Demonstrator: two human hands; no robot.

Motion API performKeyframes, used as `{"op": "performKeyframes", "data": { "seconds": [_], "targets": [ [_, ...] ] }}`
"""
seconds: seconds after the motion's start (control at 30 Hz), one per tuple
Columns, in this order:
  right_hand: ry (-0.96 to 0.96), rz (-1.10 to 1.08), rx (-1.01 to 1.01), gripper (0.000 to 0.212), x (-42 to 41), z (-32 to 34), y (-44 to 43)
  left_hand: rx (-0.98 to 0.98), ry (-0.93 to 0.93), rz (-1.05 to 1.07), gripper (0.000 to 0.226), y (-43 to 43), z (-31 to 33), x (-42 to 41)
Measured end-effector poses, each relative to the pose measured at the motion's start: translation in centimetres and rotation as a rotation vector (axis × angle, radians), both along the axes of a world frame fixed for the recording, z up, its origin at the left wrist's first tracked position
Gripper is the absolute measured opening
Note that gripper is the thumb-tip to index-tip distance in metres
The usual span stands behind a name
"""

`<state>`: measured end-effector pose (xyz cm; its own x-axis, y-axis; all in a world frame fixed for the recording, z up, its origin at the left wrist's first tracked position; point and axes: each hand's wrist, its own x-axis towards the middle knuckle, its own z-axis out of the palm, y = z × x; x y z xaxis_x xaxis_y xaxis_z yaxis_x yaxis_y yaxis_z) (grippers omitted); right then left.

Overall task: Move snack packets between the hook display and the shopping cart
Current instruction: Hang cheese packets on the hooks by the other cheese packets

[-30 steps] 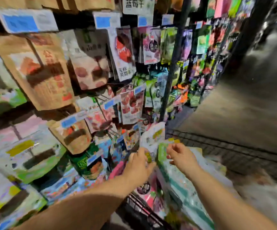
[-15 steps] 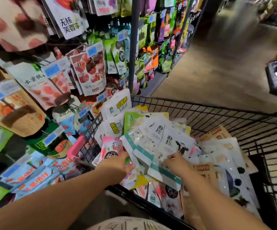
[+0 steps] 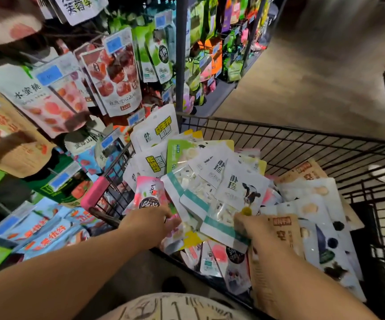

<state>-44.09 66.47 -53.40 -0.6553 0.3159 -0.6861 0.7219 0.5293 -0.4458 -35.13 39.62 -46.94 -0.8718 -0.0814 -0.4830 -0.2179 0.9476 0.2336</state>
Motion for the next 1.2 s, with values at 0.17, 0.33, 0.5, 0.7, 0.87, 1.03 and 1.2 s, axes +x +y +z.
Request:
{"op": "performKeyframes", "data": {
  "seconds": [0.17, 0.33, 0.5, 0.7, 0.87, 1.03, 1.2],
  "targets": [
    [-0.028, -0.181, -0.234, 0.064, -0.7, -0.2, -0.2, -0.043, 0.005, -0.008, 0.048, 0.1, -0.3, 0.1],
    [-0.092, -0.162, -0.371, 0.075, -1.0, -0.5, -0.1, -0.042, -0.008, -0.003, 0.051, 0.0, -0.4, 0.3],
    [-0.081, -0.205, -0.439, 0.037, -0.9, 0.3, -0.7, -0.035, -0.009, -0.003, 0.049, -0.1, -0.2, 0.4],
    [0.018, -0.284, -0.579, 0.027, 0.3, 0.6, -1.3, -0.046, 0.014, -0.003, 0.051, 0.0, -0.2, 0.4],
    [0.030, -0.341, -0.761, 0.046, 0.5, 1.6, -1.3, -0.030, 0.000, -0.016, 0.054, 0.1, 0.1, 0.2],
    [0.049, -0.331, -0.897, 0.025, 0.0, 3.8, -1.9, 0.015, -0.019, 0.004, 0.064, 0.2, 0.7, 0.2],
    [0.100, -0.243, -1.010, 0.017, 0.0, 6.2, -3.4, 0.113, 0.002, 0.081, 0.094, 0.6, 2.2, 0.2]
  ]
}}
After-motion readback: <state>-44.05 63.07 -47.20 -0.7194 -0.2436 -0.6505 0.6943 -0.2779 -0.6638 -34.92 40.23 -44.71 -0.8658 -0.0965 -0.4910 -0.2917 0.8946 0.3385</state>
